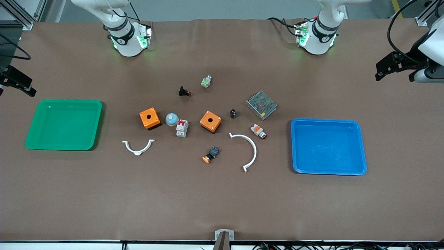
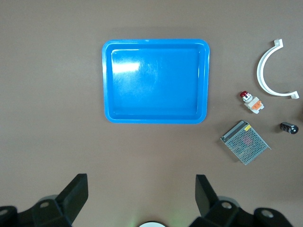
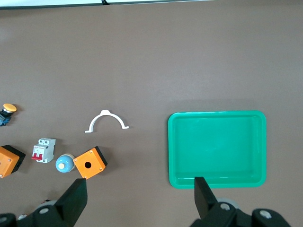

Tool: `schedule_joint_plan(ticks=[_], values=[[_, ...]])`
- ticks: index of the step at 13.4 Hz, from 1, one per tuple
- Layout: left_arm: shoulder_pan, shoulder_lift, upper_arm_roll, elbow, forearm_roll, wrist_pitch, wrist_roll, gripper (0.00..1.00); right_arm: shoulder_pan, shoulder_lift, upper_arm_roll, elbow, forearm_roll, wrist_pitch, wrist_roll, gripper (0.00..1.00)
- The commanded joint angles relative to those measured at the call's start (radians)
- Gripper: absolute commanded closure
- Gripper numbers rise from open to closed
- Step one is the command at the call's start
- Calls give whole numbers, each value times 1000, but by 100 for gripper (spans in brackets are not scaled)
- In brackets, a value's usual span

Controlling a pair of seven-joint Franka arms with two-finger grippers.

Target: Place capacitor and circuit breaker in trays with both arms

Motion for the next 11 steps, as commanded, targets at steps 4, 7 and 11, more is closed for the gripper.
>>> schedule_joint_plan(ticks=[4,7,11], values=[[-5,12,-6,23,4,-28,13,0,-19,12,16,26,-9,-14,-5,0],[-25,76,-28,45,3,-26,7,0,-11,36,16,26,-9,-16,2,0],[-62,167,-118,19,-3,24,-140,0,60,75,23,26,-6,-17,24,0]])
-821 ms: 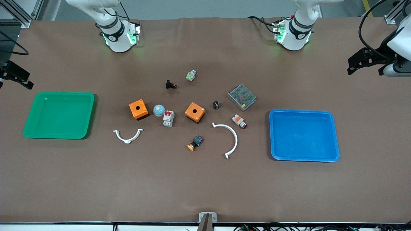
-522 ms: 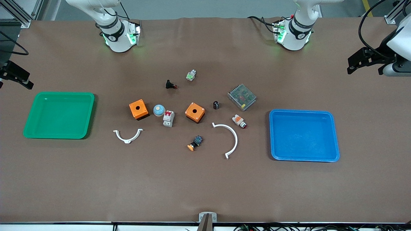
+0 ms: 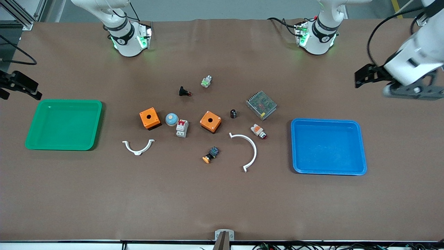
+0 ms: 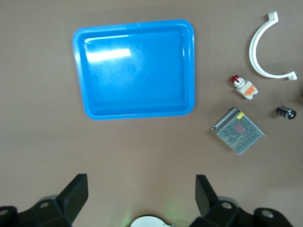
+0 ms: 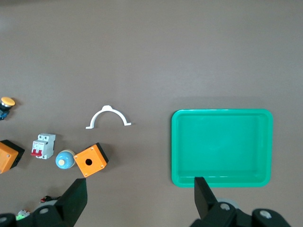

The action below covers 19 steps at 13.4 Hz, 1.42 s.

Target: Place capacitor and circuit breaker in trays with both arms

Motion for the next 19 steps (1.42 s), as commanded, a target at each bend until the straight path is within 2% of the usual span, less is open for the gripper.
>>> schedule_joint_plan(ticks=[1,3,7,9,11,14,16,19], values=[[-37,70,-68,-2,1,65,-151,0,71,39,7,27,-8,-7,76,0],[-108,114,-93,-45,2,147,-307,0,134,87,7,27,-12,-4,179,0],[-247,232,-94,-99,3,328,-547,0,266,183,9,5,-18,-25,230,0],[-321,286,-93,-129,3,429,-679,1,335,252,12,-39,17,-2,322,0],[-372,331,-93,-178,3,557,-796,4,403,267,10,-154,119,144,454,0],[-436,416,-91,-221,5,711,-932,24,507,283,10,-301,126,397,560,0],[-465,473,-93,-220,17,783,-1036,25,527,312,10,-358,126,514,568,0],[-491,532,-93,-220,32,868,-1127,26,544,389,10,-383,130,642,582,0]])
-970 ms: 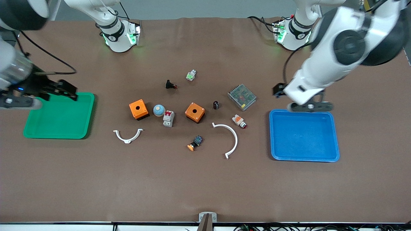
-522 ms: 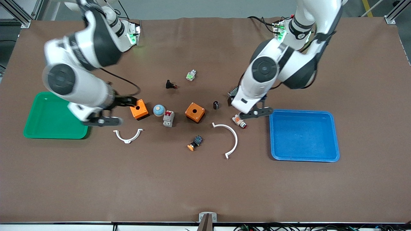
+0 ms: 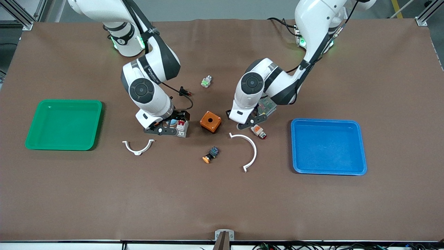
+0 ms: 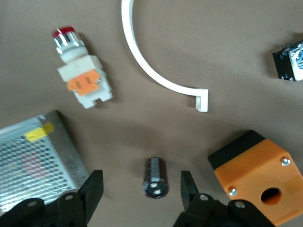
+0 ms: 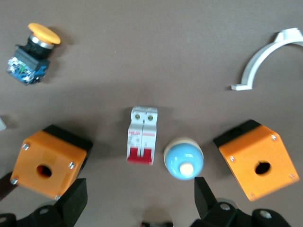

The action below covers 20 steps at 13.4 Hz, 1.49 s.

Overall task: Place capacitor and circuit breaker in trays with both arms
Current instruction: 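Lower the right gripper to the breaker while the left gripper reaches the capacitor, then close the right gripper on the breaker while the left gripper grasps the capacitor, then carry the breaker to the green tray while the left gripper carries the capacitor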

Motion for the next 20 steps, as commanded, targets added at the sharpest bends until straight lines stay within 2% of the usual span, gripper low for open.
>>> schedule_joint_plan(ticks=[1,7,10,12,15,18,19,20], values=[[-27,41,6,4,25,65,-74,29,12,49,-8,-11,17,68,20,0],[-46,98,6,6,25,103,-102,39,10,112,-6,-11,20,133,23,0],[-47,104,4,3,25,103,-103,42,12,129,-6,-11,61,156,23,1],[-47,104,4,-6,25,103,-103,48,13,140,-6,-11,69,165,23,15],[-64,110,4,-5,25,103,-105,73,19,143,-6,-11,69,168,21,47],[-57,100,4,1,25,97,-102,97,19,143,-6,-10,69,159,23,73],[-49,81,6,1,25,88,-99,99,18,142,-6,-8,68,154,23,79],[-46,52,13,1,25,74,-97,100,18,140,-8,-8,69,147,23,80]])
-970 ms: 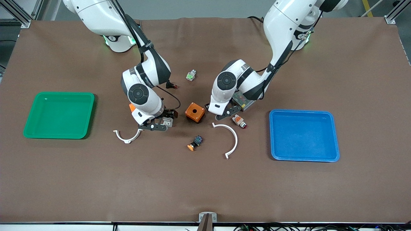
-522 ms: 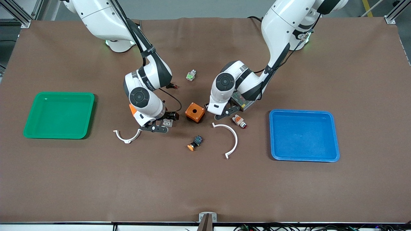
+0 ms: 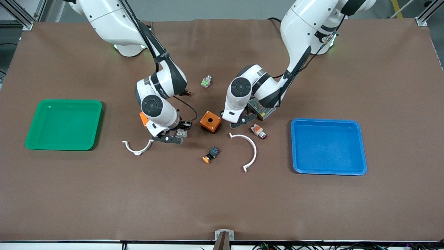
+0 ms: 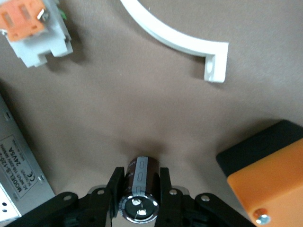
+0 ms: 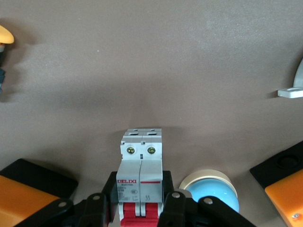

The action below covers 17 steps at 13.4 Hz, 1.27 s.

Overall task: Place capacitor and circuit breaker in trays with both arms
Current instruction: 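Carry the breaker to the green tray while the left gripper carries the capacitor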

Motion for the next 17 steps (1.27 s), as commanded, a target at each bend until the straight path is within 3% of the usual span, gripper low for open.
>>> schedule_joint_plan(ticks=[1,3,5,7,9,13,17], values=[[15,-76,17,-2,22,-49,-19,100,9,-10,-7,13,15,-43,13,81],[69,-145,25,-4,60,-110,1,100,-6,-65,-12,30,15,-137,16,81],[142,-197,23,-2,114,-208,60,100,-59,-147,-16,85,13,-330,4,81],[221,-237,22,-8,117,-263,155,100,-154,-206,-16,156,2,-510,-28,81],[317,-282,22,-14,117,-331,255,100,-268,-256,-18,183,-20,-622,-185,81],[489,-296,17,-59,117,-351,381,100,-502,-310,-18,171,-188,-693,-454,81],[659,-242,15,-108,117,-253,552,100,-700,-291,-16,105,-196,-640,-661,81]])
